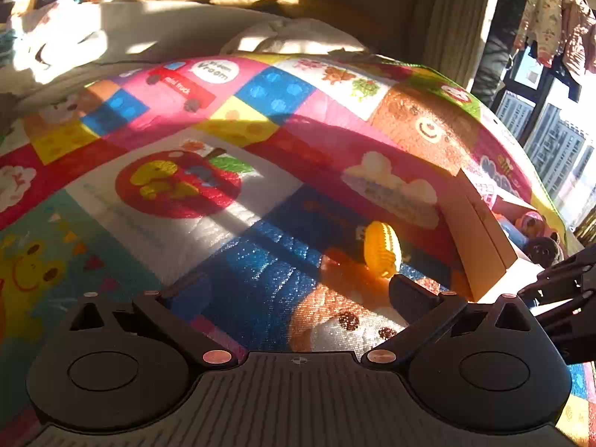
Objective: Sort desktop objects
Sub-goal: 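Grasp the yellow corn toy on the mat with the left gripper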
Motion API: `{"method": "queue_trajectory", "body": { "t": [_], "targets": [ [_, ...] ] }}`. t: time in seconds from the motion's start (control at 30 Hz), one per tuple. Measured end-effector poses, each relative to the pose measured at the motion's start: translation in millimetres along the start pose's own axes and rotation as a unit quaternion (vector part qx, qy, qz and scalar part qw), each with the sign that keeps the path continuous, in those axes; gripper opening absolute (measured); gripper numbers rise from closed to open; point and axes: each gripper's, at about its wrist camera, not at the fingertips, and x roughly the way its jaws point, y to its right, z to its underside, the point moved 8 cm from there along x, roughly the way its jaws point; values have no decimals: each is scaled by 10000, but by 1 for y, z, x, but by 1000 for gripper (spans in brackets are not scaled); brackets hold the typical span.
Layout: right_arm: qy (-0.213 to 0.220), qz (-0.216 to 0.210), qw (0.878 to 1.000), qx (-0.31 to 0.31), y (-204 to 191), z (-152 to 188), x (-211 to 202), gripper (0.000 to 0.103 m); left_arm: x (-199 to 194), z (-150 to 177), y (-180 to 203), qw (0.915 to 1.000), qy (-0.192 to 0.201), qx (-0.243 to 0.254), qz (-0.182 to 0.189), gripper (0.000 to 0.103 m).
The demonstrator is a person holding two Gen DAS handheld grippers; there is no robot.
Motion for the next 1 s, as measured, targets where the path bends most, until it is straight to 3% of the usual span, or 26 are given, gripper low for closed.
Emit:
{"method": "queue_trajectory", "body": {
  "t": [0.1, 0.2, 0.27, 0.37, 0.5, 0.57, 0.6, 0.77, 0.9, 1.0],
  "targets": [
    [440, 430, 9979, -216, -7, 35, -23, 26, 5, 5, 18, 9992, -104, 355, 141, 103],
    [925, 763, 9928, 23, 5, 63, -44, 43, 14, 7, 34, 9975, -119, 661, 199, 103],
    [1216, 755, 9884, 515, 23, 78, -54, 65, 23, -5, 41, 9957, 87, 924, 35, 103],
    [1512, 926, 9778, 1114, 45, 102, -62, 75, 46, -28, 43, 9902, 388, 1291, -371, 103],
    [1586, 937, 9702, 1572, 61, 128, -58, 78, 88, -49, 32, 9882, 148, 1316, -772, 102],
    [1595, 858, 9681, 1729, 64, 137, -53, 81, 99, -49, 28, 9891, -56, 1239, -788, 89],
    [1601, 822, 9677, 1767, 65, 140, -50, 82, 102, -47, 27, 9891, -159, 1224, -807, 75],
    [1588, 680, 9656, 1942, 64, 143, -37, 85, 101, -39, 27, 9875, -219, 1336, -812, 68],
    [1586, 667, 9640, 2026, 64, 142, -32, 87, 95, -36, 34, 9875, -254, 1425, -620, 34],
    [1581, 731, 9616, 2119, 66, 144, -31, 92, 82, -30, 47, 9867, -205, 1580, -314, 35]
  ]
}}
